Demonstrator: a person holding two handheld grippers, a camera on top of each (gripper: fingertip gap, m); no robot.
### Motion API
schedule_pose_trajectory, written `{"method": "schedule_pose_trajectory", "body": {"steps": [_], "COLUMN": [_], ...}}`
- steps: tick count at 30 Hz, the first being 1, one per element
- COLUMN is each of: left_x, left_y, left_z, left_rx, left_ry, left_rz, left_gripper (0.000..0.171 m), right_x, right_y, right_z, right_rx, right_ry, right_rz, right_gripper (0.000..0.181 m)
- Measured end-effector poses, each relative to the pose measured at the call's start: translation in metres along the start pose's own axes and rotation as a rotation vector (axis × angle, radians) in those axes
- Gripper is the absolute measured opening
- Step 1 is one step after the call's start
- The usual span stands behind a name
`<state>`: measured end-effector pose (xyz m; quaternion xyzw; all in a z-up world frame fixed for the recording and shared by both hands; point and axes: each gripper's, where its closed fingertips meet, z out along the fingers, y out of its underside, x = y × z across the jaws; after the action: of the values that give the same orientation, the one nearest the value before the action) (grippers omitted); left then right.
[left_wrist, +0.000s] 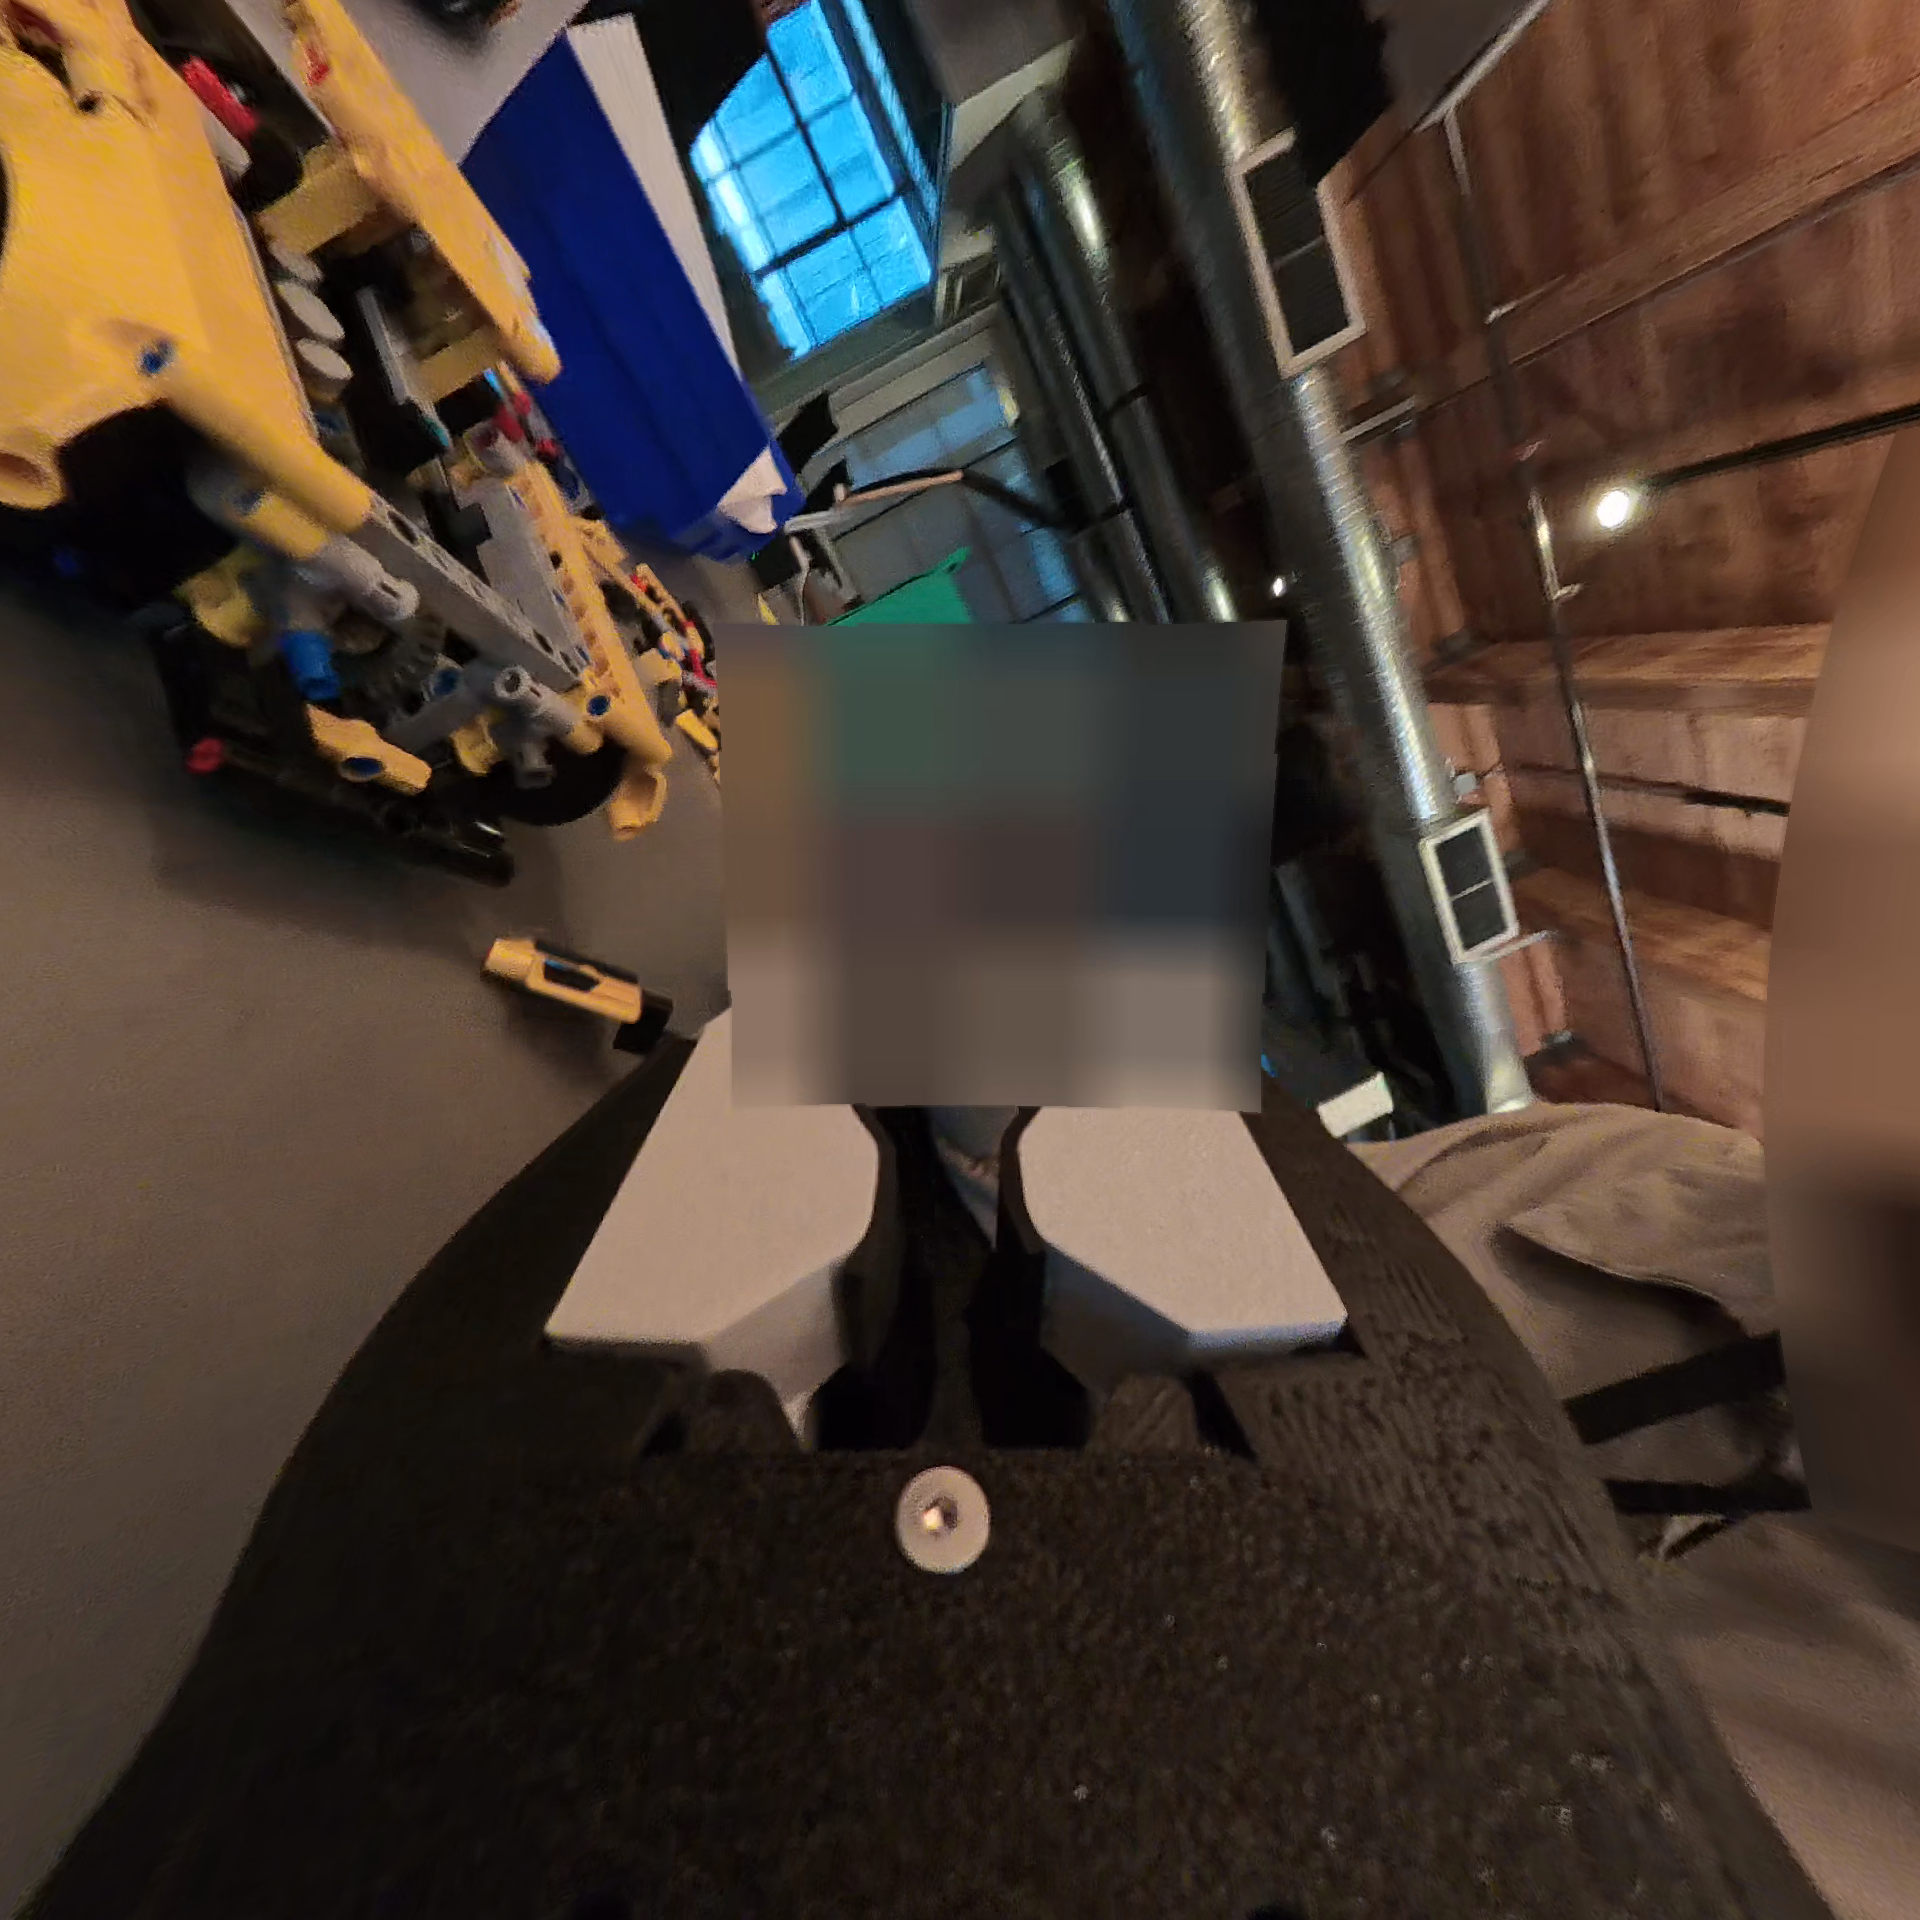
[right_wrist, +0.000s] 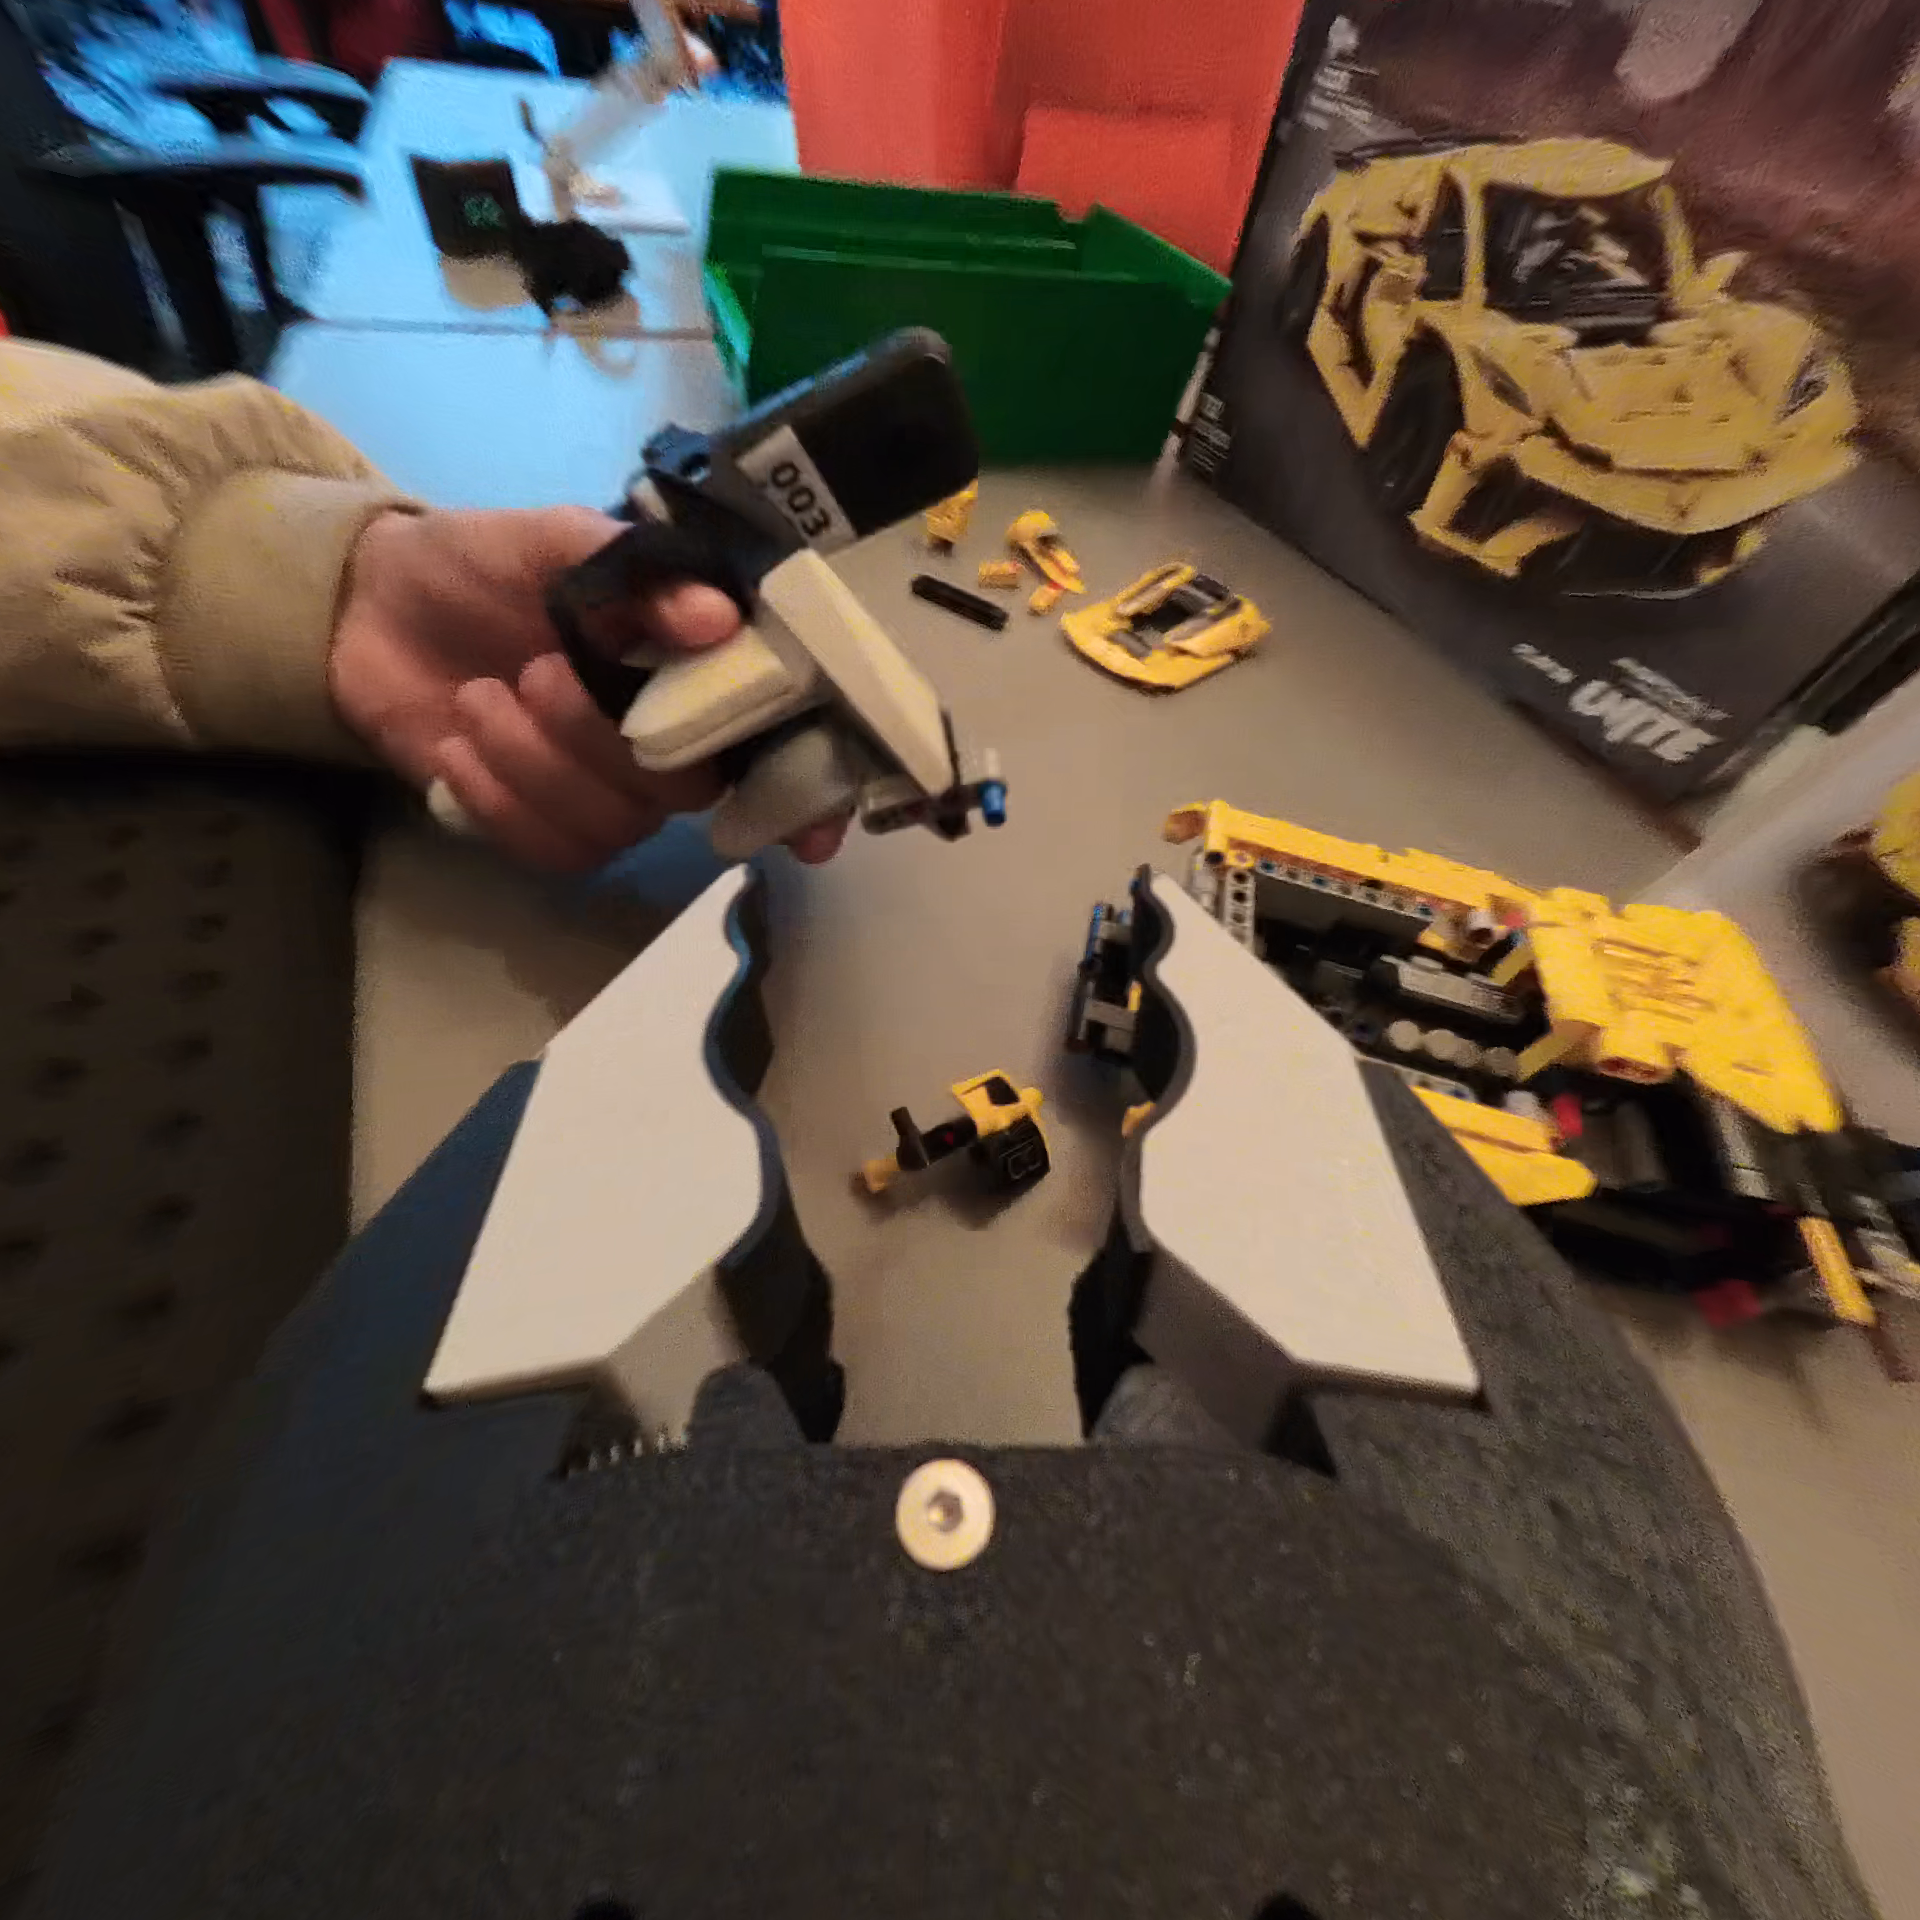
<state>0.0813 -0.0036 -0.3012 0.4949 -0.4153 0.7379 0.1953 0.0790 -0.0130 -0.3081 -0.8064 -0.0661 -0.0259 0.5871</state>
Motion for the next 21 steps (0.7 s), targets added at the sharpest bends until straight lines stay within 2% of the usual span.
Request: {"method": "schedule_pose_trajectory", "body": {"steps": [4,6,9,13,16,21], "left_x": [-0.014,-0.015,-0.018,-0.023,-0.029,-0.025], "left_y": [0.010,0.011,0.014,0.020,0.025,0.024], "left_z": [0.008,0.010,0.013,0.015,0.015,0.015], "left_rx": [-0.062,-0.068,-0.092,-0.129,-0.165,-0.178], "left_ry": [-0.119,-0.137,-0.166,-0.213,-0.256,-0.261], "left_rz": [0.095,0.126,0.167,0.221,0.263,0.330], "left_gripper": [0.006,0.006,0.006,0.006,0.006,0.006], "right_x": [0.004,0.001,-0.005,0.000,-0.001,-0.002], "right_y": [0.016,0.023,0.026,0.026,0.035,0.031], "right_z": [0.010,0.015,0.020,0.019,0.019,0.018], "right_rx": [-0.157,-0.218,-0.241,-0.266,-0.316,-0.298], "right_ry": [0.162,0.174,0.165,0.236,0.202,0.215], "right_rz": [-0.131,-0.166,-0.191,-0.245,-0.194,-0.222], "right_gripper": [0.054,0.052,0.049,0.034,0.032,0.032]}}
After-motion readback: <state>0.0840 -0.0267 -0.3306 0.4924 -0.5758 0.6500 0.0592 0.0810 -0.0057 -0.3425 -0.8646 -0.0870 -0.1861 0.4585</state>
